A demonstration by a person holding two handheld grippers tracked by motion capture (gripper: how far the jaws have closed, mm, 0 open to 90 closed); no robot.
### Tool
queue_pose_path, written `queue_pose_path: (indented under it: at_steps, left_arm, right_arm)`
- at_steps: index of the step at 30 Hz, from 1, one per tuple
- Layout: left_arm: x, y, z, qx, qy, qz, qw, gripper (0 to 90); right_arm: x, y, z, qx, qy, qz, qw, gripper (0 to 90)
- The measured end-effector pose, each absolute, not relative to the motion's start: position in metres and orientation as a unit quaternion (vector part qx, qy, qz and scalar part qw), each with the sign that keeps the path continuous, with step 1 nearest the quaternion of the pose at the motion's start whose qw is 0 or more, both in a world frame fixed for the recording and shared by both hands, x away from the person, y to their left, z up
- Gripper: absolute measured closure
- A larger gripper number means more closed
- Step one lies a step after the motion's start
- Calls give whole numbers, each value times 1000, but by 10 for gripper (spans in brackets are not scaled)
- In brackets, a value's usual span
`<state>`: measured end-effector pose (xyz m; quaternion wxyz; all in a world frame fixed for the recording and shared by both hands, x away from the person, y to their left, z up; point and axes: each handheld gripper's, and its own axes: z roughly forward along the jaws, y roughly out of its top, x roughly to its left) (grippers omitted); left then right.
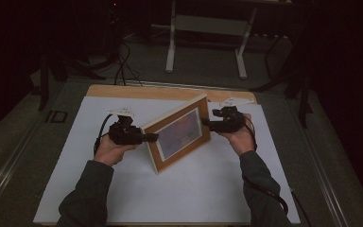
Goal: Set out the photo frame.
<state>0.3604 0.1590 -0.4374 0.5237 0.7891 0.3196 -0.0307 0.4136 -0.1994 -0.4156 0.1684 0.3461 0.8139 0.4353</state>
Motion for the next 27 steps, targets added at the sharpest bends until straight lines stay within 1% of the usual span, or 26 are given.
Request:
queue_pose_path:
  at_steps: [2, 9, 19, 27]
  left_arm:
    - [361, 159, -438, 789, 319, -31, 524, 704]
    - [362, 159, -438, 790, 315, -35, 525, 704]
    - [366, 160, -438, 794, 306, -41, 523, 703]
    - [370, 161, -439, 799, 291, -58, 523, 701]
  right_arm:
    - [416, -199, -415, 346, 817, 430, 165, 353]
    - [424, -197, -411, 341, 822, 427, 162, 296]
    - [429, -196, -410, 339, 818, 437, 160, 301]
    - [432, -194, -413, 330, 823, 436, 154, 289]
